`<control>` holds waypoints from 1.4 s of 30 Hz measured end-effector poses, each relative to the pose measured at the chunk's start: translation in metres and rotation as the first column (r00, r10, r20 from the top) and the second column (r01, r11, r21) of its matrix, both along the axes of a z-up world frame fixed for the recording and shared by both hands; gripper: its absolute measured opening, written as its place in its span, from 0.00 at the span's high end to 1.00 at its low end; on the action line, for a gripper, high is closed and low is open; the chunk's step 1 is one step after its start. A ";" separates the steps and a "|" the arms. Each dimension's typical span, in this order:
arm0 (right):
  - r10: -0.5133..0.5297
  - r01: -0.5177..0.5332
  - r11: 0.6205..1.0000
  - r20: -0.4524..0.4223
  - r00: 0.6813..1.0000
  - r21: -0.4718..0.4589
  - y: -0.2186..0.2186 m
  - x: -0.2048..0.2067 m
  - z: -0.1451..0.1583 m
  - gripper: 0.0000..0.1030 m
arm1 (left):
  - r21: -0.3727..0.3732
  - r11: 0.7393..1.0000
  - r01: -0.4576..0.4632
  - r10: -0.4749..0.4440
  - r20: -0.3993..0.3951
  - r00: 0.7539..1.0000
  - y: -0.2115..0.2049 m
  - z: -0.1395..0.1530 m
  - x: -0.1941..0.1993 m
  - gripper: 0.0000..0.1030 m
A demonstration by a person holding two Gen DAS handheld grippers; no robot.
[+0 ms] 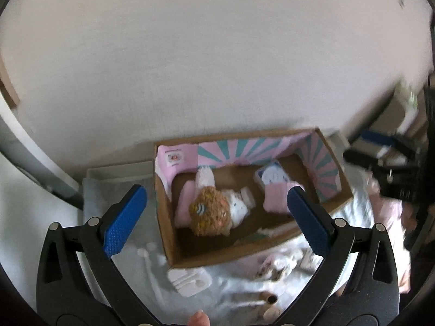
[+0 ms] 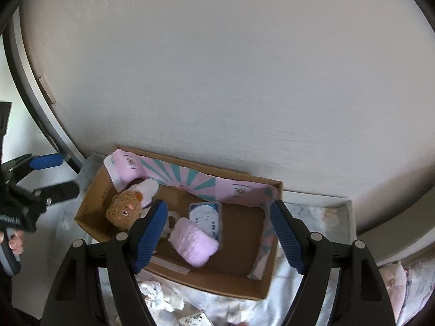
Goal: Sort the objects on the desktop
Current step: 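Withdraw both tools from the box toward the remaining items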
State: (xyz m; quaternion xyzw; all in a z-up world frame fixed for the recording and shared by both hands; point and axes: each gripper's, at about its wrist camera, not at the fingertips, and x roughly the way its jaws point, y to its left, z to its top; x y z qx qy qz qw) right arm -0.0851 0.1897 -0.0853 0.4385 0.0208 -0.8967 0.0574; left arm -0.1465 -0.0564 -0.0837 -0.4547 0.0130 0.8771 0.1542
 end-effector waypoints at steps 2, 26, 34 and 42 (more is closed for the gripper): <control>-0.011 0.011 0.999 -0.009 1.000 0.033 0.000 0.005 0.003 0.28 | -0.040 0.999 0.018 -0.019 -0.045 0.999 0.004 0.006 0.012 0.00; -0.077 0.086 0.995 -0.140 0.987 0.057 0.047 0.113 0.009 0.28 | -0.021 0.987 -0.160 0.153 -0.202 0.967 -0.038 0.015 0.100 0.00; -0.126 0.125 0.992 -0.069 0.990 -0.014 0.053 0.138 -0.043 0.28 | -0.003 0.984 -0.175 0.175 -0.012 0.984 -0.051 -0.053 0.107 0.00; -0.118 0.115 0.992 -0.047 0.992 -0.057 0.042 0.175 -0.097 0.28 | -0.015 0.986 -0.168 0.168 0.047 0.985 -0.046 -0.118 0.109 0.00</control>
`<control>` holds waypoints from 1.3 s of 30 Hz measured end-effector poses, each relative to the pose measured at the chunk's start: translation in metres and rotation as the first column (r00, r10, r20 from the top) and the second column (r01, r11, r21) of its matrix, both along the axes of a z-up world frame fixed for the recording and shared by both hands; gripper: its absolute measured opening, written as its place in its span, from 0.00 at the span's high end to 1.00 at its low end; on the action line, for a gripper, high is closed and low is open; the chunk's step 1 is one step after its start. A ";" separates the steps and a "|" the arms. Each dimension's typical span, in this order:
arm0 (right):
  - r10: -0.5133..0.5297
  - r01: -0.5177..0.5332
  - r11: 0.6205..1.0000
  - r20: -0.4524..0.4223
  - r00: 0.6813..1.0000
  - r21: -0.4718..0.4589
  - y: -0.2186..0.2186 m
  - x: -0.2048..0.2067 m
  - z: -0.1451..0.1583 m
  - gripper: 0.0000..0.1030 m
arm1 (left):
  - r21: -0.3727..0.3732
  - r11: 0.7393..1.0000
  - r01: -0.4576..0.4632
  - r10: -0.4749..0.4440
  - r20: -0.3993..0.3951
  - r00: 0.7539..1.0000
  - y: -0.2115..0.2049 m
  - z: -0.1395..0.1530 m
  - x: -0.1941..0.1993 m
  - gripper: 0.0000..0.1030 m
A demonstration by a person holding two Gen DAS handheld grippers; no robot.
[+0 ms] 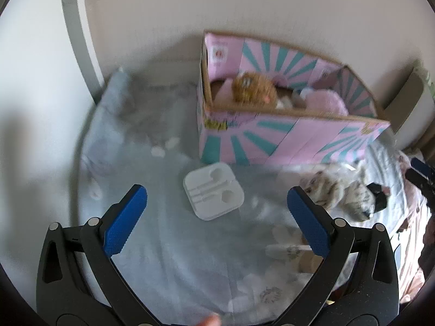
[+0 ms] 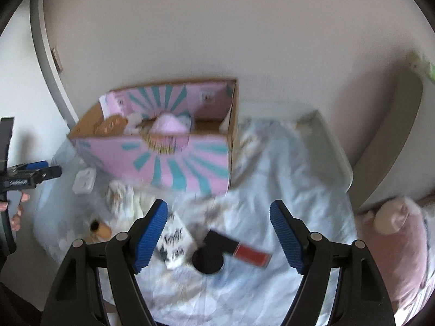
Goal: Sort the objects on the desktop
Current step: 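Withdraw both tools from the box toward the remaining items, then grasp the white earphone case with left tool while right tool grasps the black jar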
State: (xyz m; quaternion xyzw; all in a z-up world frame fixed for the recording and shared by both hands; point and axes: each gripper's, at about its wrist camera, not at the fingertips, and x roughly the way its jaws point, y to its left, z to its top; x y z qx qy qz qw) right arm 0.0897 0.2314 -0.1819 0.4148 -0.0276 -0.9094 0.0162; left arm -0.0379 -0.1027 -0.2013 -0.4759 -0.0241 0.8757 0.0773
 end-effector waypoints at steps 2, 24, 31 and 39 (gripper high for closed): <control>-0.007 0.007 1.000 0.004 1.000 -0.002 -0.003 0.006 -0.014 0.28 | -0.019 1.000 -0.006 0.006 0.010 1.000 0.003 -0.012 -0.004 0.00; 0.036 -0.039 0.998 0.053 0.998 0.055 -0.017 0.019 -0.074 0.66 | -0.052 0.998 -0.037 0.039 0.039 0.998 0.014 -0.061 -0.018 0.33; 0.042 -0.045 0.997 0.045 0.998 0.066 -0.018 0.025 -0.073 0.69 | -0.040 0.998 -0.046 0.048 0.038 0.998 0.011 -0.058 -0.016 0.39; 0.030 -0.031 0.998 0.016 0.999 0.057 -0.014 0.029 -0.054 0.69 | -0.025 0.999 -0.045 0.046 0.005 0.999 0.010 -0.035 -0.011 0.40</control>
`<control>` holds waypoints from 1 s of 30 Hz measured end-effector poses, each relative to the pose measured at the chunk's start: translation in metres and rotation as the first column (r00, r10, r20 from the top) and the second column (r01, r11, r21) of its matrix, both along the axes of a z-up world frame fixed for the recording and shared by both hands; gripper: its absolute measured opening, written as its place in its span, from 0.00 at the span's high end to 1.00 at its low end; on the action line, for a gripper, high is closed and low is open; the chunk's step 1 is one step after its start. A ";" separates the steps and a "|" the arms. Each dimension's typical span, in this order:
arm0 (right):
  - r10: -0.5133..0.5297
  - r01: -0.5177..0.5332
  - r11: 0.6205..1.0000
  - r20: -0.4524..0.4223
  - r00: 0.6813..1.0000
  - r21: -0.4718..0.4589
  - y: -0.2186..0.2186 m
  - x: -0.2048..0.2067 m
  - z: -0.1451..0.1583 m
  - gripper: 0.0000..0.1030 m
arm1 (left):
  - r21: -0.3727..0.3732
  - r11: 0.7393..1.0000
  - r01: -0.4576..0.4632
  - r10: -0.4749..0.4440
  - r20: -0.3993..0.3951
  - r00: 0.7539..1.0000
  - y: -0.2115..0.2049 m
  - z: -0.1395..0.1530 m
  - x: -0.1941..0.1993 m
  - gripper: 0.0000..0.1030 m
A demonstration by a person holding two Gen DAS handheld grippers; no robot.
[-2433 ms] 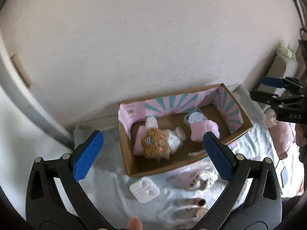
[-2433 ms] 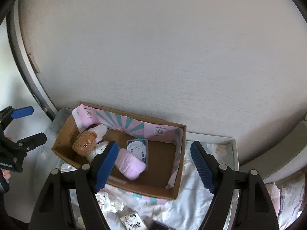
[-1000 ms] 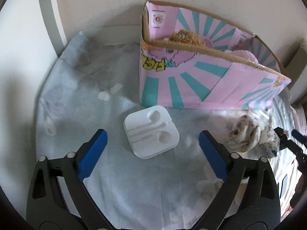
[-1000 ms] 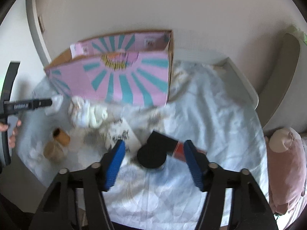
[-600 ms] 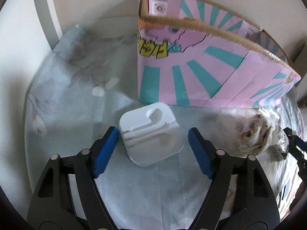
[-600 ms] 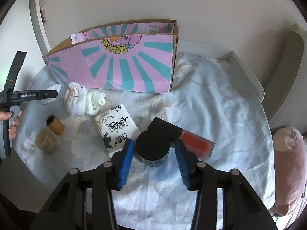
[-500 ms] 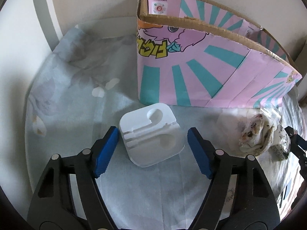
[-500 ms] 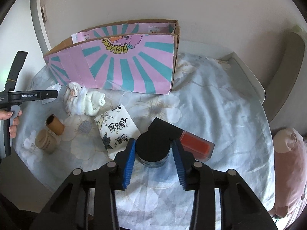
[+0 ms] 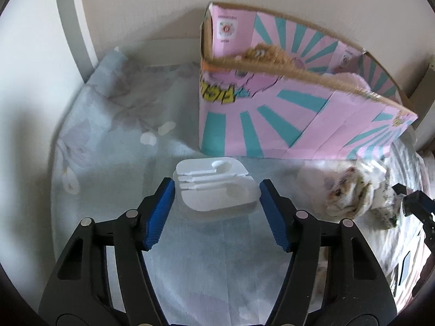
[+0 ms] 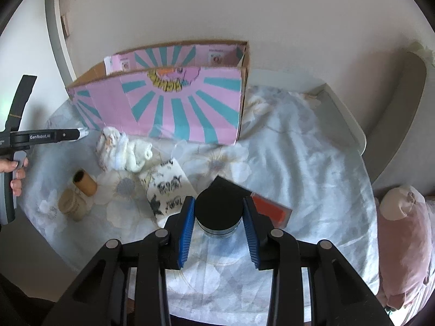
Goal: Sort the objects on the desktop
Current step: 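Grasp the white earphone case with left tool while right tool grasps the black jar, then carry earphone case and black jar into the box and open both tools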
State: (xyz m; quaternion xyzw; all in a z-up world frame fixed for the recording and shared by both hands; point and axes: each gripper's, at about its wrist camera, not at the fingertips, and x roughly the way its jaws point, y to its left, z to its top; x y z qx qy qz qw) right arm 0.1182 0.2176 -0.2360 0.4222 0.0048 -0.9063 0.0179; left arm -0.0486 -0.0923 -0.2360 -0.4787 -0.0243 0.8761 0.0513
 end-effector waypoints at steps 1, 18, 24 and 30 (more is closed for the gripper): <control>0.001 -0.001 1.000 -0.005 1.000 0.000 0.000 -0.001 0.004 0.69 | 0.002 1.000 0.000 0.000 -0.004 1.000 0.000 0.005 0.000 0.41; 0.071 -0.077 0.996 -0.124 0.990 -0.042 -0.008 -0.033 0.097 0.69 | 0.068 0.997 0.023 -0.013 -0.143 0.990 0.015 0.118 0.018 0.41; 0.129 -0.139 0.988 -0.128 0.983 -0.069 -0.022 -0.062 0.122 0.69 | 0.065 0.997 0.052 -0.037 -0.218 0.975 0.025 0.153 0.003 0.41; 0.210 -0.216 0.975 -0.105 0.972 -0.044 -0.045 -0.100 0.140 0.69 | 0.077 0.994 0.077 -0.057 -0.238 0.970 0.034 0.166 -0.026 0.41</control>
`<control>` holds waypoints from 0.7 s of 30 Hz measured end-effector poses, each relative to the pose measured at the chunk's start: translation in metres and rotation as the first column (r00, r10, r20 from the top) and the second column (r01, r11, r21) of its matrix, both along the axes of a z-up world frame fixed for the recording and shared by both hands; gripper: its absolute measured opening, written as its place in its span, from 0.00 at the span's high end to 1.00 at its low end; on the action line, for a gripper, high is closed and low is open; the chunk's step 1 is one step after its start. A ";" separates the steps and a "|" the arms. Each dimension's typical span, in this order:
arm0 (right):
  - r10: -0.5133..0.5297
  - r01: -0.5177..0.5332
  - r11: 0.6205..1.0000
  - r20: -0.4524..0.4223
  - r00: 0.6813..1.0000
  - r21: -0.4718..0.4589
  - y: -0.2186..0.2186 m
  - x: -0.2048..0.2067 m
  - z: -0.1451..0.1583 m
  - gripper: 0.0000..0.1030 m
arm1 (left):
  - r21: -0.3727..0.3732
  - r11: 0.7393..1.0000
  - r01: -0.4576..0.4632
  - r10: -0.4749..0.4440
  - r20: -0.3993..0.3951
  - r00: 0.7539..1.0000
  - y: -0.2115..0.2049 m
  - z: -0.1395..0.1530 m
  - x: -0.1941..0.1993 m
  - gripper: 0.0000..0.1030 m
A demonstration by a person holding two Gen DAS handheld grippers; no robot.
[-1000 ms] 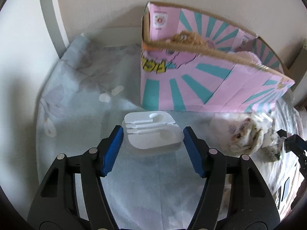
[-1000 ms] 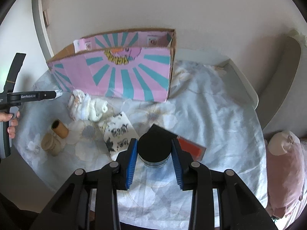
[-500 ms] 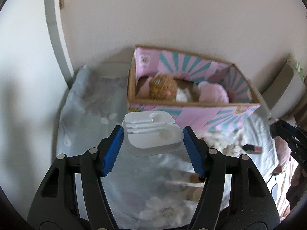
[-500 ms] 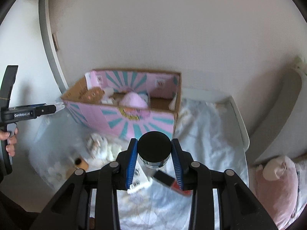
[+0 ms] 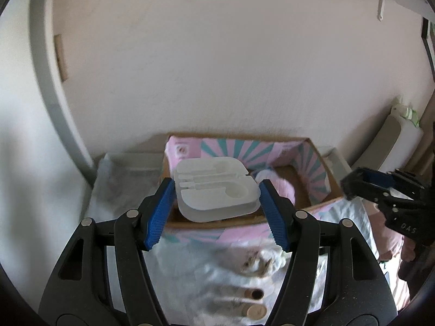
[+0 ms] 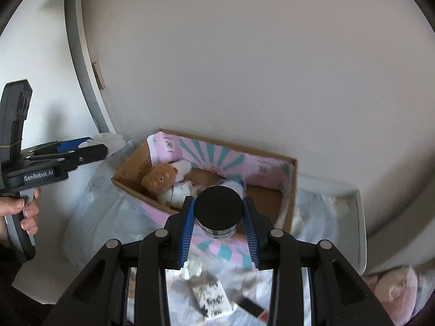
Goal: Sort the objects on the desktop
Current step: 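Carry earphone case and black jar into the box and open both tools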
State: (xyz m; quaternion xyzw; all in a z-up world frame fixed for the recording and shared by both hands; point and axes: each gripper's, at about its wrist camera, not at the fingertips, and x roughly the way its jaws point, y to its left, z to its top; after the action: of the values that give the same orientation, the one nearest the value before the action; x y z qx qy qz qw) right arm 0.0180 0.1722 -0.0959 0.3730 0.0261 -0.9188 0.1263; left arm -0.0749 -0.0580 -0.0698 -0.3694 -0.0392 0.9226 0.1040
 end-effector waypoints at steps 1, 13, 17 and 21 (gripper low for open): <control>0.013 -0.013 1.000 0.011 1.000 0.001 -0.004 -0.007 0.001 0.69 | 0.001 1.000 0.007 -0.007 0.000 1.000 0.002 0.000 -0.005 0.41; 0.088 -0.087 0.996 0.098 0.991 -0.015 -0.043 -0.087 -0.004 0.69 | -0.007 0.998 0.066 -0.066 0.020 0.998 0.019 -0.009 -0.071 0.41; 0.080 -0.078 0.997 0.139 0.987 -0.016 -0.052 -0.108 -0.017 0.69 | -0.024 0.997 0.072 -0.071 0.042 0.997 0.021 -0.016 -0.087 0.41; 0.054 -0.046 0.998 0.189 0.980 -0.047 -0.055 -0.123 -0.035 0.69 | -0.014 0.998 0.056 -0.054 0.079 0.995 0.018 -0.031 -0.102 0.41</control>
State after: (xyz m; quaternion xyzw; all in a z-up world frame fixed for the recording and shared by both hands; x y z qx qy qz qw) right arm -0.1054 0.1169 -0.1312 0.4557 0.0039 -0.8758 0.1589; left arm -0.1765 -0.0397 -0.1009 -0.4072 -0.0255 0.9045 0.1246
